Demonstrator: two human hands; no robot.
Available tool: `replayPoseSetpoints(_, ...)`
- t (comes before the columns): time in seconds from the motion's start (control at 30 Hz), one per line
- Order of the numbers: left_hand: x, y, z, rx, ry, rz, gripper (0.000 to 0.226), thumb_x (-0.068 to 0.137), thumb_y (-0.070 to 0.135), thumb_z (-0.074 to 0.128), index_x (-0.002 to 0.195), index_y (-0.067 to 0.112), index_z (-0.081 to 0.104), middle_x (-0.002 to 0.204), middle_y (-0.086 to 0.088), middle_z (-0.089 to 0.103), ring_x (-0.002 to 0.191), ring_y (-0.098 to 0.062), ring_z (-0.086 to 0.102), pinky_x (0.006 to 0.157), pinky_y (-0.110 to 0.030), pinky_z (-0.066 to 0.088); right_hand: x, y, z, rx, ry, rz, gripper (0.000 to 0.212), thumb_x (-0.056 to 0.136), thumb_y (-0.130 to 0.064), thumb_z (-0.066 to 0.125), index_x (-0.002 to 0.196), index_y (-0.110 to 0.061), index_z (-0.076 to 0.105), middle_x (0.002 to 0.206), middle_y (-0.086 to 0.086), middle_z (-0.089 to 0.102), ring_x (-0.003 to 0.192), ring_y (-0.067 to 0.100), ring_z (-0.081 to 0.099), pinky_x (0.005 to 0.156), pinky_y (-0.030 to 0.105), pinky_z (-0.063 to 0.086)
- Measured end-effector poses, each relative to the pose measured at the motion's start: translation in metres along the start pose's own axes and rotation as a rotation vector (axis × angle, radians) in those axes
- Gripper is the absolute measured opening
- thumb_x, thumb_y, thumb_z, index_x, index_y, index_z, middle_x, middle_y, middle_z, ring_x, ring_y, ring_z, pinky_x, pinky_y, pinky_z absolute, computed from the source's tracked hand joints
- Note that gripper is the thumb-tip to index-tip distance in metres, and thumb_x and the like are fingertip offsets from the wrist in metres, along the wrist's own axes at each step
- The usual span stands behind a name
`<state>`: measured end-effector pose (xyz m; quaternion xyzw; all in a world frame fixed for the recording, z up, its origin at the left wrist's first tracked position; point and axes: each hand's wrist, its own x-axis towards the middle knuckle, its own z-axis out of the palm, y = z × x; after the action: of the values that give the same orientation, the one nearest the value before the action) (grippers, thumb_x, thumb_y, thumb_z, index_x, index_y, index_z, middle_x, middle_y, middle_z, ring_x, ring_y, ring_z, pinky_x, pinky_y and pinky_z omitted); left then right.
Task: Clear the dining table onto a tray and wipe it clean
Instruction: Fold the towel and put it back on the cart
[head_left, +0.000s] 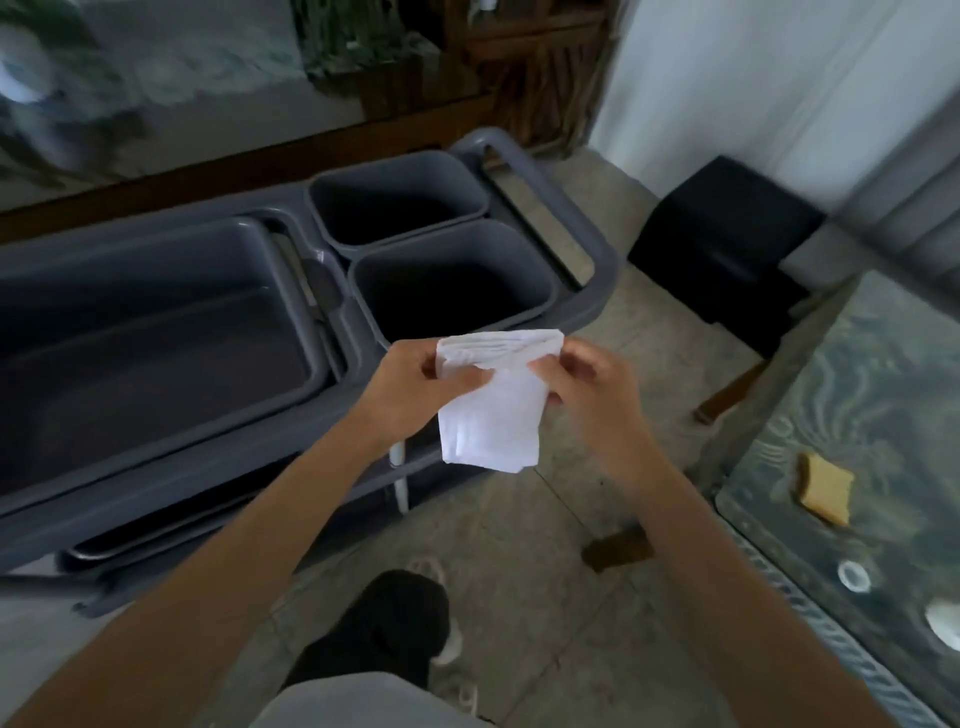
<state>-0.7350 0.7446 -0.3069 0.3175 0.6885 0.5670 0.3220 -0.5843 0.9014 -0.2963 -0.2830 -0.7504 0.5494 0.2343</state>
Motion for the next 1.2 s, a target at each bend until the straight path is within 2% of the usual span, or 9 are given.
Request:
replayPoseSetpoints(0.17, 0.045, -0.01, -0.01, 0.029, 0.13, -0.101, 0.018, 0.09, 0.03, 0.076, 0.106, 0.021, 0.077, 0.1, 0.004, 0.078, 0.095, -0.015, 0.075, 0.09, -0.046, 0.06, 0.076, 0.012, 0.009, -0.012, -0.158, -0.037, 0.011, 0.092, -0.031, 0.074, 0.081, -0.028, 0.074, 0.072, -0.011, 0.071, 0.07, 0.006, 0.069, 0.063, 0.018, 0.054)
replayPoseSetpoints(0.27, 0.082, -0.015, -0.017, 0.009, 0.188, -0.147, 0.018, 0.09, 0.03, 0.075, 0.105, 0.019, 0.076, 0.099, 0.002, 0.078, 0.095, -0.016, 0.075, 0.09, -0.047, 0.06, 0.123, 0.022, 0.019, 0.031, -0.224, 0.037, 0.007, 0.092, -0.033, 0.075, 0.09, -0.026, 0.077, 0.086, -0.003, 0.077, 0.085, 0.015, 0.076, 0.074, 0.03, 0.063)
replayPoseSetpoints(0.43, 0.131, -0.026, -0.025, 0.076, 0.256, -0.25, 0.021, 0.089, 0.037, 0.074, 0.094, 0.017, 0.076, 0.095, -0.012, 0.076, 0.094, -0.038, 0.071, 0.085, -0.059, 0.057, 0.197, 0.036, 0.029, -0.018, -0.318, 0.109, 0.014, 0.092, -0.037, 0.074, 0.094, -0.024, 0.077, 0.092, -0.001, 0.078, 0.09, 0.014, 0.076, 0.079, 0.037, 0.065)
replayPoseSetpoints(0.57, 0.154, -0.038, -0.032, 0.18, 0.332, -0.32, 0.021, 0.087, 0.04, 0.075, 0.09, 0.019, 0.072, 0.091, -0.002, 0.076, 0.089, -0.023, 0.073, 0.084, -0.051, 0.059, 0.228, 0.056, 0.042, -0.088, -0.352, 0.148, 0.017, 0.094, -0.035, 0.072, 0.104, -0.021, 0.075, 0.095, -0.001, 0.078, 0.092, 0.016, 0.075, 0.082, 0.048, 0.064)
replayPoseSetpoints(0.67, 0.158, -0.047, -0.032, 0.337, 0.326, -0.338, 0.038, 0.086, 0.04, 0.076, 0.119, 0.024, 0.065, 0.114, 0.002, 0.071, 0.105, -0.016, 0.068, 0.092, -0.043, 0.058, 0.236, 0.063, 0.048, -0.234, -0.378, 0.143, 0.035, 0.096, -0.035, 0.07, 0.127, -0.018, 0.067, 0.104, 0.0, 0.074, 0.096, 0.017, 0.072, 0.086, 0.048, 0.062)
replayPoseSetpoints(0.8, 0.145, -0.053, -0.017, 0.596, 0.217, -0.255, 0.107, 0.074, 0.058, 0.079, 0.158, 0.032, 0.017, 0.164, -0.005, 0.017, 0.147, -0.027, 0.03, 0.112, -0.043, 0.04, 0.231, 0.071, 0.042, -0.428, -0.515, 0.036, 0.057, 0.098, -0.037, 0.068, 0.149, -0.023, 0.045, 0.11, -0.011, 0.066, 0.089, 0.0, 0.065, 0.072, 0.015, 0.054)
replayPoseSetpoints(0.9, 0.126, -0.059, -0.001, 0.834, 0.041, -0.101, 0.116, 0.067, 0.077, 0.068, 0.16, 0.035, 0.012, 0.168, 0.0, -0.011, 0.156, -0.027, -0.006, 0.118, -0.046, 0.024, 0.222, 0.078, 0.036, -0.482, -0.596, -0.04, 0.054, 0.101, -0.034, 0.064, 0.15, -0.022, 0.044, 0.12, -0.005, 0.065, 0.091, 0.004, 0.067, 0.077, 0.021, 0.058)
replayPoseSetpoints(1.07, 0.117, -0.075, 0.021, 1.107, -0.079, -0.117, 0.091, 0.089, 0.057, 0.063, 0.16, 0.025, 0.017, 0.168, 0.003, 0.014, 0.157, -0.019, -0.003, 0.126, -0.041, 0.006, 0.211, 0.086, 0.025, -0.831, -0.533, -0.426, 0.051, 0.101, -0.048, 0.054, 0.142, -0.018, 0.058, 0.153, 0.011, 0.043, 0.136, 0.03, 0.043, 0.102, 0.033, 0.043)
replayPoseSetpoints(1.2, 0.108, -0.073, 0.04, 1.169, 0.17, -0.006, 0.072, 0.073, 0.039, 0.085, 0.135, 0.011, 0.062, 0.135, -0.004, 0.066, 0.132, -0.025, 0.057, 0.112, -0.048, 0.043, 0.195, 0.101, 0.017, -0.932, -0.706, -0.762, 0.076, 0.099, -0.069, 0.041, 0.153, -0.015, 0.045, 0.163, 0.01, 0.033, 0.146, 0.027, 0.037, 0.114, 0.041, 0.036)
